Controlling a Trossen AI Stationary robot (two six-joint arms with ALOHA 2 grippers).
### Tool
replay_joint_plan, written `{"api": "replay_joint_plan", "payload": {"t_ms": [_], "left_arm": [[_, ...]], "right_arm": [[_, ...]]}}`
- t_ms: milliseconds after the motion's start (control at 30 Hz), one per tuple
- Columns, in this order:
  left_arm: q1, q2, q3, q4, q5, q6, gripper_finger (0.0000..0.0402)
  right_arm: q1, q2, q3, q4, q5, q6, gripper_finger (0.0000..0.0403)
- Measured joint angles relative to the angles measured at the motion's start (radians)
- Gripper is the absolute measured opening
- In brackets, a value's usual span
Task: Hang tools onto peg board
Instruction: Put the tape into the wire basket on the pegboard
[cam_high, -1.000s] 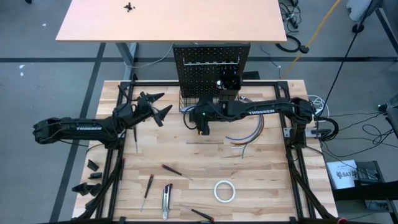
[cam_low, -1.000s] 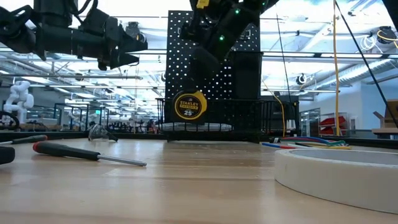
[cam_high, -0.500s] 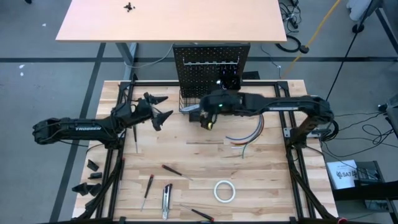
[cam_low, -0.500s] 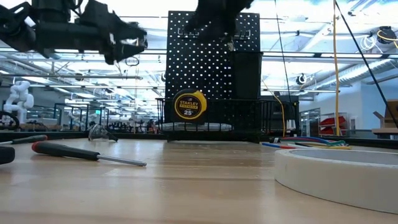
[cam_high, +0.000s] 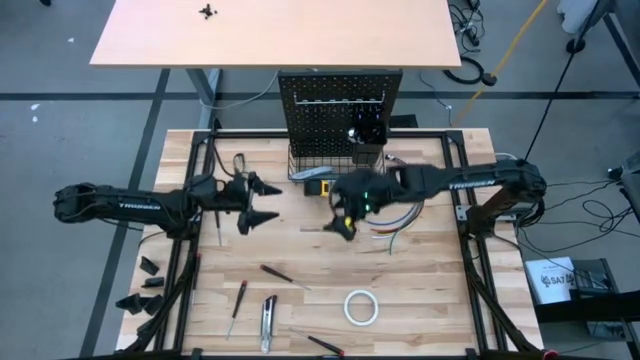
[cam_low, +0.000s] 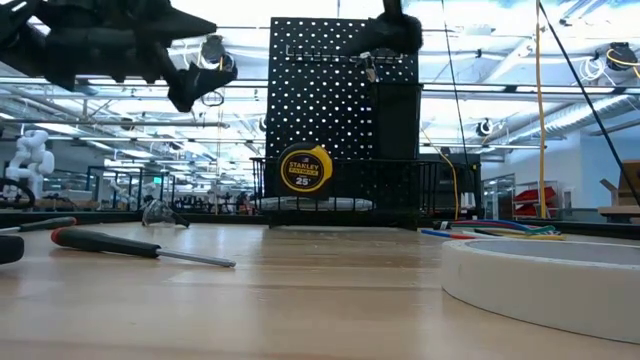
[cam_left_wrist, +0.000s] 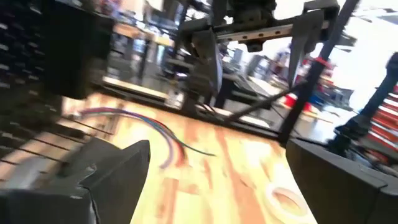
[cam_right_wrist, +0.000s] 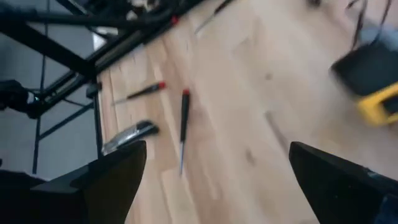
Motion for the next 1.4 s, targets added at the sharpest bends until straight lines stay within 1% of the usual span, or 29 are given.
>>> {"api": "replay_joint_plan", "payload": {"t_ms": [133, 367, 433, 467, 533, 600, 700, 800, 933, 1000, 1100, 1233, 1400], "left_arm": [[-0.072, 0.000, 0.000, 0.001, -0.002, 0.017, 0.0377], [-0.135, 0.000, 0.000, 0.000, -0.025, 0.029, 0.0377], [-0.148, 0.000, 0.000, 0.000, -0.043, 0.029, 0.0377], [-0.153, 0.000, 0.000, 0.000, -0.051, 0.029, 0.0377], [-0.157, 0.000, 0.000, 0.001, -0.060, 0.034, 0.0377], [-0.159, 0.000, 0.000, 0.001, -0.062, 0.034, 0.0377], [-0.159, 0.000, 0.000, 0.001, -0.062, 0.029, 0.0377], [-0.159, 0.000, 0.000, 0.001, -0.062, 0.029, 0.0377], [-0.160, 0.000, 0.000, 0.001, -0.062, 0.026, 0.0377], [-0.166, 0.000, 0.000, 0.001, -0.064, 0.026, 0.0377], [-0.178, 0.000, 0.000, -0.003, -0.064, 0.026, 0.0377], [-0.190, 0.000, 0.000, -0.049, -0.066, 0.026, 0.0377], [-0.201, 0.000, 0.000, -0.106, -0.087, 0.026, 0.0377]], "right_arm": [[0.113, 0.014, 0.000, -0.018, 0.106, 0.087, 0.0389], [0.306, 0.065, 0.000, -0.017, 0.164, 0.177, 0.0389], [0.348, 0.099, 0.000, -0.009, 0.162, 0.247, 0.0389], [0.366, 0.119, 0.000, -0.011, 0.138, 0.288, 0.0389], [0.385, 0.160, 0.000, -0.014, 0.027, 0.360, 0.0389], [0.410, 0.197, 0.000, -0.024, -0.014, 0.440, 0.0385], [0.456, 0.249, 0.000, -0.028, -0.004, 0.489, 0.0374], [0.493, 0.286, 0.000, -0.086, 0.058, 0.535, 0.0362], [0.528, 0.311, -0.001, -0.200, 0.163, 0.543, 0.0346], [0.541, 0.325, -0.001, -0.259, 0.197, 0.542, 0.0341], [0.552, 0.350, -0.001, -0.310, 0.213, 0.538, 0.0339], [0.553, 0.400, -0.001, -0.284, 0.212, 0.485, 0.0339], [0.549, 0.459, -0.001, -0.266, 0.207, 0.471, 0.0337]]}}
